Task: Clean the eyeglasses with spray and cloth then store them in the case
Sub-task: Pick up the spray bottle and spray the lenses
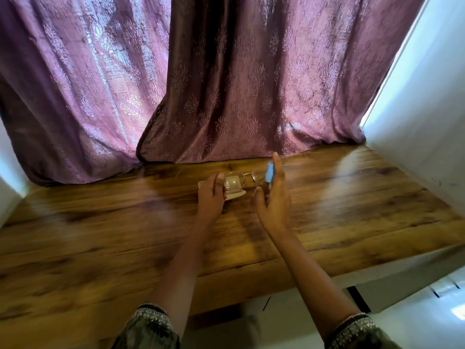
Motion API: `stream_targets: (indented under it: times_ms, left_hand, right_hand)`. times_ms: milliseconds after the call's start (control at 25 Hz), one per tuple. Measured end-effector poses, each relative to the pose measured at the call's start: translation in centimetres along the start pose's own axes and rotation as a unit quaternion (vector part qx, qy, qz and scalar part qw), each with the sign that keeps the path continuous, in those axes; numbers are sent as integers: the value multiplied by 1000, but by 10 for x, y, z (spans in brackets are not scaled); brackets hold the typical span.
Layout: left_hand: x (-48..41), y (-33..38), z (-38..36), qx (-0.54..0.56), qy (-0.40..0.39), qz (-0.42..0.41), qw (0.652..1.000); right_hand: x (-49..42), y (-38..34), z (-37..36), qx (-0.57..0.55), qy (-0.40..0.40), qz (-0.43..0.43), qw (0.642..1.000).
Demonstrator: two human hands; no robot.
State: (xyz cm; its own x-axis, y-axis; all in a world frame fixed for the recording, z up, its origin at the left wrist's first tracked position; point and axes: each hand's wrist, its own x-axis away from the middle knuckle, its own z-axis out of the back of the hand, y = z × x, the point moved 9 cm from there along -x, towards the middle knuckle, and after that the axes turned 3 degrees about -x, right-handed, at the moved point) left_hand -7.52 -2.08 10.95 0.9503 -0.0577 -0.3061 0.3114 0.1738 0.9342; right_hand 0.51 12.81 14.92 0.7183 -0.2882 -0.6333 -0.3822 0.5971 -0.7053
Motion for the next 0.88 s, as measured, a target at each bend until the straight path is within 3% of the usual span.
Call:
stream_targets:
  times_ms: [280, 880]
  left_hand:
    - [-2, 0, 0, 10, -2, -6, 1000]
    - [0, 0, -4, -6, -13, 5, 1000]
  right_hand:
    - [-6, 19, 17, 0, 31, -19, 999]
    - [-9, 27, 9, 36, -39, -44, 998]
